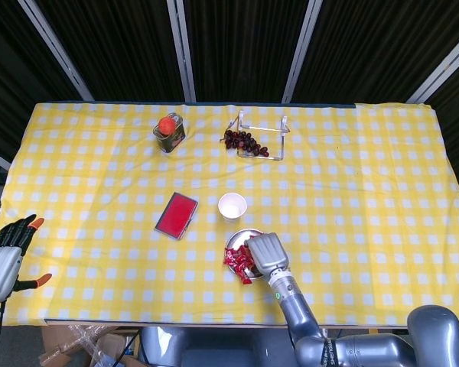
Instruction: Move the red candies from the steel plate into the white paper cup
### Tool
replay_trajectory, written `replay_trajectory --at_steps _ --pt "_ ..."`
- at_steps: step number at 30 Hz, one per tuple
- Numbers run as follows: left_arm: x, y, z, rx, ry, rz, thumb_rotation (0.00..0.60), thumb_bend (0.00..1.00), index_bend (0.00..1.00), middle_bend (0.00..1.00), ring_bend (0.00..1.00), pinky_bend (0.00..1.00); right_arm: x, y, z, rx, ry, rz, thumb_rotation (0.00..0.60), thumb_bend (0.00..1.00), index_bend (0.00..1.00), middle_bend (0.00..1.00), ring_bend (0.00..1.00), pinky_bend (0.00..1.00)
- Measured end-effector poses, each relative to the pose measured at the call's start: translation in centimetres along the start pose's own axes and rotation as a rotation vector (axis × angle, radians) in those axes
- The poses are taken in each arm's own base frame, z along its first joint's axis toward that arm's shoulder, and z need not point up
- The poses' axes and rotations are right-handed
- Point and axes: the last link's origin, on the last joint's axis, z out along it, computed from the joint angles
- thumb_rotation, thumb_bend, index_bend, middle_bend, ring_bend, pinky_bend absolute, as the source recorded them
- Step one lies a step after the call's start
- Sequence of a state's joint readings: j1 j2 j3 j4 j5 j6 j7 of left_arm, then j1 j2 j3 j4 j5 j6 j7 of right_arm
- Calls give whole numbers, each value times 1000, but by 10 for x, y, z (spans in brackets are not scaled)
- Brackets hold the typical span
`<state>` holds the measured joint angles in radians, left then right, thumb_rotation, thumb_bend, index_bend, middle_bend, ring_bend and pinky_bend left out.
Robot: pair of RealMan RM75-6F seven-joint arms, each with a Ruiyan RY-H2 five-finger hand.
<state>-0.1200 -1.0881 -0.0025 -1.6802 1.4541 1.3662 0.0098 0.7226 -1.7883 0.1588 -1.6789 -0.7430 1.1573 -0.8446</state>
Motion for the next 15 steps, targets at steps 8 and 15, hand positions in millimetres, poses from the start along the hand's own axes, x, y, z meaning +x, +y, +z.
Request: replay_trajectory --at_steps 8,15 --pt "0 0 0 0 -1 -1 600 38 0 0 0 0 0 -3 2 17 14 23 600 492 674 808 838 923" --pt "0 0 0 0 -2 -3 600 38 0 0 0 0 10 -7 4 36 58 50 600 514 675 809 839 923"
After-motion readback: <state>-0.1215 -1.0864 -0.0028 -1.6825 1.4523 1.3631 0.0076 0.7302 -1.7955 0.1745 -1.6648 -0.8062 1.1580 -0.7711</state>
